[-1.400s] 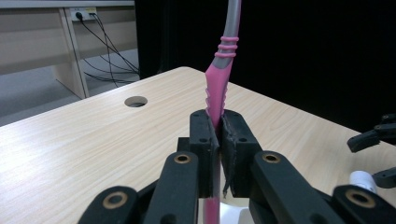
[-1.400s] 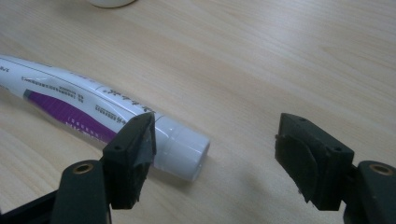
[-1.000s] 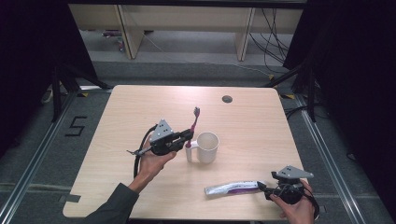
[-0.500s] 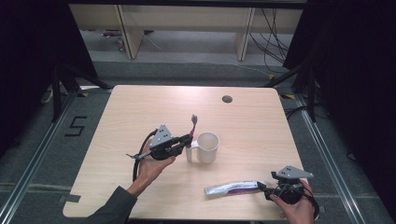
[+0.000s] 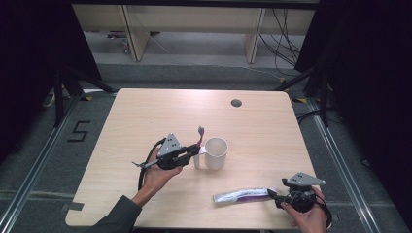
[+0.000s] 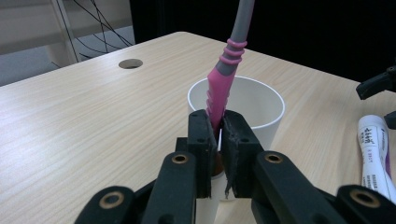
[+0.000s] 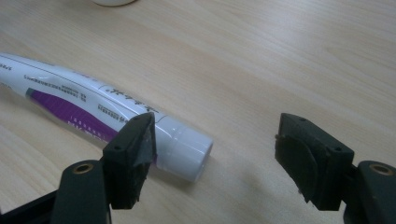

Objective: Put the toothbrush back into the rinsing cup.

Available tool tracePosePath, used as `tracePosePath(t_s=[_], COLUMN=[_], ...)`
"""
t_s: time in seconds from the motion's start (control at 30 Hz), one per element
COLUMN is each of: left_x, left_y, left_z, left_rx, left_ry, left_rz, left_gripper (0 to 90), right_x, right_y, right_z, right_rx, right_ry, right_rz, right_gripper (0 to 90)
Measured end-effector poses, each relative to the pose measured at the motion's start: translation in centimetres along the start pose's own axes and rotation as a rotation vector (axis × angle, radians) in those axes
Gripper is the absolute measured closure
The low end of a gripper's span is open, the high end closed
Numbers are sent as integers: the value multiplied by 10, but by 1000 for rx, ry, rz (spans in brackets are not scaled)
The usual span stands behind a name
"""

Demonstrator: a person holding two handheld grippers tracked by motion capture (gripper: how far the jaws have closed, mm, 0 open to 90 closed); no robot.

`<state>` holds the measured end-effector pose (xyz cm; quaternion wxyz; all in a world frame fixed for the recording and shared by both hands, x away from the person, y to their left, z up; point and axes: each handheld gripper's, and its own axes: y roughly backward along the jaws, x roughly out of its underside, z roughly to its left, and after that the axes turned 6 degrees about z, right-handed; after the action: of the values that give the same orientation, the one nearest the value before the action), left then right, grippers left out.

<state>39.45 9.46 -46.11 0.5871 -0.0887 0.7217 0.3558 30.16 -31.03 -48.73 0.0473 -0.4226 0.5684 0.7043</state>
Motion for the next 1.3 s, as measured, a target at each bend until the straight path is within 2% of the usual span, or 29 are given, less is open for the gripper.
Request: tracePosePath(t_s=[0.23,0.37,0.5,0.6,0.73,0.97,1.03,1.07,1.13,1.23,1.3], left_x=[2,2,1,0,-3,-4,-3,-3,-3,-2,-1], left_y=[0,1,2,5,10,18,20,20,22,23,25], left_z=[-1,-1,-2,-2,-2,-3,-3,-3,-3,-3,-3], left_rx=[0,-2,-9,-19,-12,-14,-8,-6,-9,8,0], left_ry=[-11,-10,-3,16,17,35,31,32,36,46,40], left_rz=[15,14,15,-3,-6,-6,-6,-10,-7,-5,9], left_gripper=[791,737,622,500,426,385,379,377,366,335,330], right_x=[0,0,0,0,0,0,-1,0,0,-1,-1], right_y=[0,-1,0,0,0,0,1,2,0,2,2], right_z=[0,0,0,0,0,0,1,4,1,3,3], right_rx=[-2,-2,0,-1,-1,-1,-7,-11,-2,-8,-10], right_ry=[0,-1,-1,-1,-1,0,-16,-48,-7,-25,-27], right_rz=[0,-3,-3,-1,-1,-2,1,11,-3,1,1], right_gripper=[299,299,299,299,299,299,299,299,299,299,299])
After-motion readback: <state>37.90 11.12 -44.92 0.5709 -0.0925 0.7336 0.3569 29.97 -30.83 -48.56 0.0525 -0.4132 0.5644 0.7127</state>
